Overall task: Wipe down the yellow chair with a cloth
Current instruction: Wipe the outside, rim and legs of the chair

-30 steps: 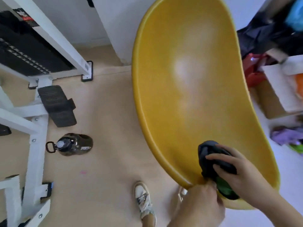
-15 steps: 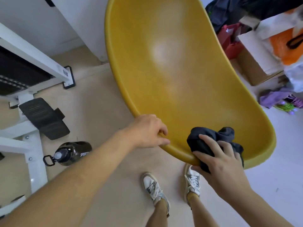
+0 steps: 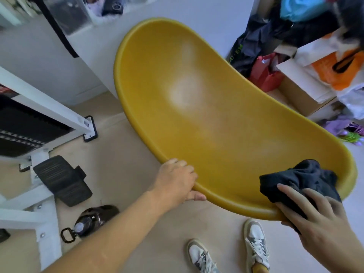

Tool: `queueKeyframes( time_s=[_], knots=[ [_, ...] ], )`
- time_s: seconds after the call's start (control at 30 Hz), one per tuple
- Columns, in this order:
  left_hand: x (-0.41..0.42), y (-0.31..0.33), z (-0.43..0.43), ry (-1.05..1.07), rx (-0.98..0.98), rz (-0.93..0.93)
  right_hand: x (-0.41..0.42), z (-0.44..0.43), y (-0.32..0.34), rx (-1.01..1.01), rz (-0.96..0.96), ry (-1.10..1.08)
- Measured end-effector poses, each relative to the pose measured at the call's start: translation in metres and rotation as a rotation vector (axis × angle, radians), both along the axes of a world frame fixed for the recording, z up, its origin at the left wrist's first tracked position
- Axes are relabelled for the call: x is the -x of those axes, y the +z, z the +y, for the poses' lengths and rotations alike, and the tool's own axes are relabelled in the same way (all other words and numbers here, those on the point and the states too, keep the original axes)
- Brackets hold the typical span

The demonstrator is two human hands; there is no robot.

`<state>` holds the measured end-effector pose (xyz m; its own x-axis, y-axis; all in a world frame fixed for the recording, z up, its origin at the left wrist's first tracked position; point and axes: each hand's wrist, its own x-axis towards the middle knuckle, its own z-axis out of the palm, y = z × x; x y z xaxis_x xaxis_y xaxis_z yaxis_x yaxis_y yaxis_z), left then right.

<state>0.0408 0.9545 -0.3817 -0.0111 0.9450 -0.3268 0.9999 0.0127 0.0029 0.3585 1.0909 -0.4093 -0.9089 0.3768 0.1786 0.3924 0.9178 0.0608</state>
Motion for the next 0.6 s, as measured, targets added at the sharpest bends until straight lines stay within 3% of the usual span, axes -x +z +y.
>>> queueKeyframes(
  time_s=[0.23, 0.6],
  knots=[
    [-0.064, -0.032, 0.001, 0.113, -0.413, 0.043, 0.011, 0.117, 0.006, -0.074, -0.062, 0.211],
    [-0.035, -0.049, 0.066, 0.394, -0.617, 0.072, 0.183, 0.252, 0.025, 0.058, -0.2, 0.341]
  ],
)
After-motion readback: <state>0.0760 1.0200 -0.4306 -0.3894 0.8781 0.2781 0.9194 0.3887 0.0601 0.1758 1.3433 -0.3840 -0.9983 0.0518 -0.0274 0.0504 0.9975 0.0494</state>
